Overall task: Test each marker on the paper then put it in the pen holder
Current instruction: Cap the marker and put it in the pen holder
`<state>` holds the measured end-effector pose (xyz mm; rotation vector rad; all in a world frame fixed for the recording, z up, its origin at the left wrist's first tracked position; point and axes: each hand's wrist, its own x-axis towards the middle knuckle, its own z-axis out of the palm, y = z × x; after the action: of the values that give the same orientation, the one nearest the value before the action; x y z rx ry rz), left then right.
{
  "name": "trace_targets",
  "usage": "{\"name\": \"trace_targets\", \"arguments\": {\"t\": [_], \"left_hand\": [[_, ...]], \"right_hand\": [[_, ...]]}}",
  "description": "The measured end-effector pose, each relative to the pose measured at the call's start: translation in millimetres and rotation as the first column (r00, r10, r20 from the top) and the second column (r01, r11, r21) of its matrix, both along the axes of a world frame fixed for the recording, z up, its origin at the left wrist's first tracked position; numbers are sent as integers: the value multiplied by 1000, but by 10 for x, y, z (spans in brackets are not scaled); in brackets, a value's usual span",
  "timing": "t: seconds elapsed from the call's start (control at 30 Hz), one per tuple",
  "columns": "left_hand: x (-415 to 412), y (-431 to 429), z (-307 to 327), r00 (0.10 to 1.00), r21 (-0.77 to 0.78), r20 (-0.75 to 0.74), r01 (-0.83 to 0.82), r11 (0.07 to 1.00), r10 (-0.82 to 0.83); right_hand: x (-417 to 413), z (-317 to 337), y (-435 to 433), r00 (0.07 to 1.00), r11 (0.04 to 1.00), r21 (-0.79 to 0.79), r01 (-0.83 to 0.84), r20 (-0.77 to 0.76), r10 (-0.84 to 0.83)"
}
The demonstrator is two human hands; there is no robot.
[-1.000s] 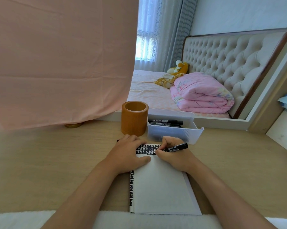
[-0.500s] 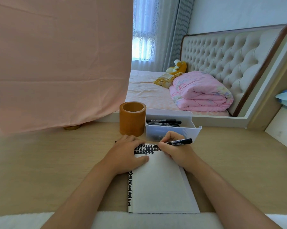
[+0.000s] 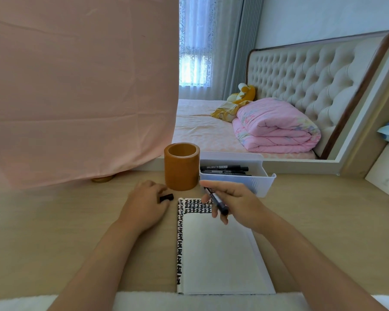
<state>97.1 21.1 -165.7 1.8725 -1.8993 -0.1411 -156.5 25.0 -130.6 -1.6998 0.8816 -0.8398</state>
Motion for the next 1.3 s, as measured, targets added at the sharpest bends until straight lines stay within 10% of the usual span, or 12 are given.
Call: {"name": "trace_targets", "arguments": {"t": [0.13,0.63,1.3], "left_hand": [[-21,23,-15,999,-13,-35,24,1000,-25],[-279,122,201,925,-194,-266,226,955,-273],[-398,153,365,837,-72,-377,401,913,-398]], "right_hand": [[19,80,47,999,996,85,-4,32,2],[4,-21,-38,775,733,-644,218,-343,-531],[44,-40,29,856,698,-712,74,-314,-411]]}}
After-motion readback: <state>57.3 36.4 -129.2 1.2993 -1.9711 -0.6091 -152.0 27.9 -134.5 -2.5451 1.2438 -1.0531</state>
